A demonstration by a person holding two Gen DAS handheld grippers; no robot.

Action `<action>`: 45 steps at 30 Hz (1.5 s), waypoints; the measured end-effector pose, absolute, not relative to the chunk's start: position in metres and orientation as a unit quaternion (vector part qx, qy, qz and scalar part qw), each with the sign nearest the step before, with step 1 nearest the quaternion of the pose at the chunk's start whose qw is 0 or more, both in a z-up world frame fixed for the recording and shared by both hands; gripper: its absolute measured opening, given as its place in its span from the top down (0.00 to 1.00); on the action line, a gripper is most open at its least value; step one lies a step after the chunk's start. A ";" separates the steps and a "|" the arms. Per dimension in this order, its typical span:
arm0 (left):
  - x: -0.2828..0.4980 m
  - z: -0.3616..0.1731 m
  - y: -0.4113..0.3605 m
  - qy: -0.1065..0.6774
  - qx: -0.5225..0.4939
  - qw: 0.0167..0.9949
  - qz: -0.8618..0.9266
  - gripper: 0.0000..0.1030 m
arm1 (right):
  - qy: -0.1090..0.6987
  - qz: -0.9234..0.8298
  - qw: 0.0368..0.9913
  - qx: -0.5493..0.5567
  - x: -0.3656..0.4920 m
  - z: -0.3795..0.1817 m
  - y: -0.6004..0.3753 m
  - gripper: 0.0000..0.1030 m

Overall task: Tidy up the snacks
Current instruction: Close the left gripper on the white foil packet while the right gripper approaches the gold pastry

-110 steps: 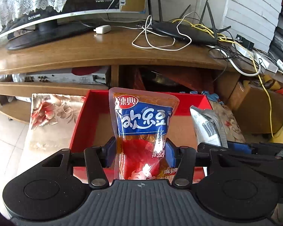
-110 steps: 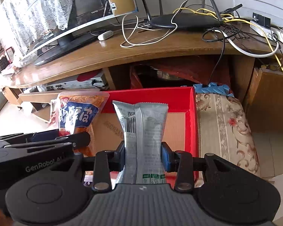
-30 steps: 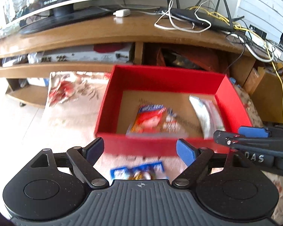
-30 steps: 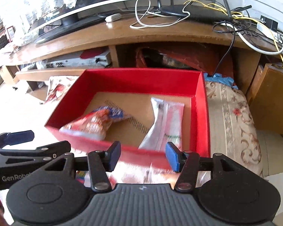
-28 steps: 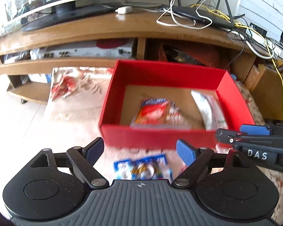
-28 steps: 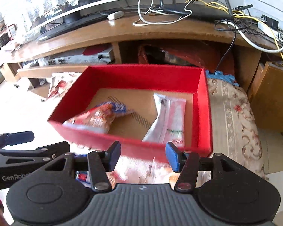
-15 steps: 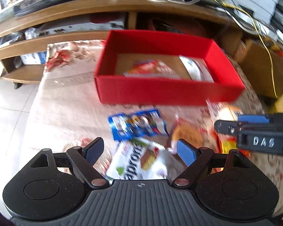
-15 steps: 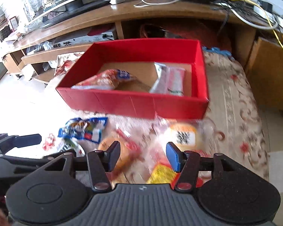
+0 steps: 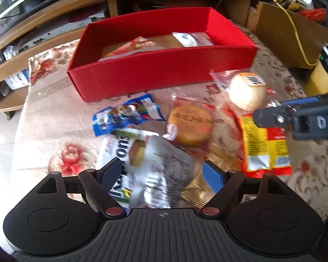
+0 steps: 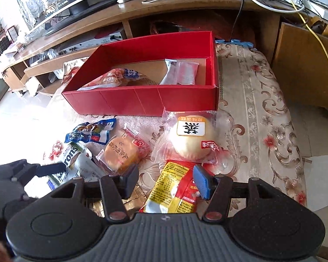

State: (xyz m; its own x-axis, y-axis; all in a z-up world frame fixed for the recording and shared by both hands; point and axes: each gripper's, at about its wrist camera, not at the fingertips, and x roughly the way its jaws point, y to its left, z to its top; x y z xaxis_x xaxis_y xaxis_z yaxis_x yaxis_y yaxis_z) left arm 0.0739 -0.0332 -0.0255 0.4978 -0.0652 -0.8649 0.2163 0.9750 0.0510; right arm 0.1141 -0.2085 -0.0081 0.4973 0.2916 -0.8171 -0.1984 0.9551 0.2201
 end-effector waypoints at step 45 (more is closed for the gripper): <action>0.060 -0.046 -0.040 0.528 0.043 0.846 -0.062 0.34 | 0.489 0.177 0.853 0.038 0.090 -0.011 -0.209 0.43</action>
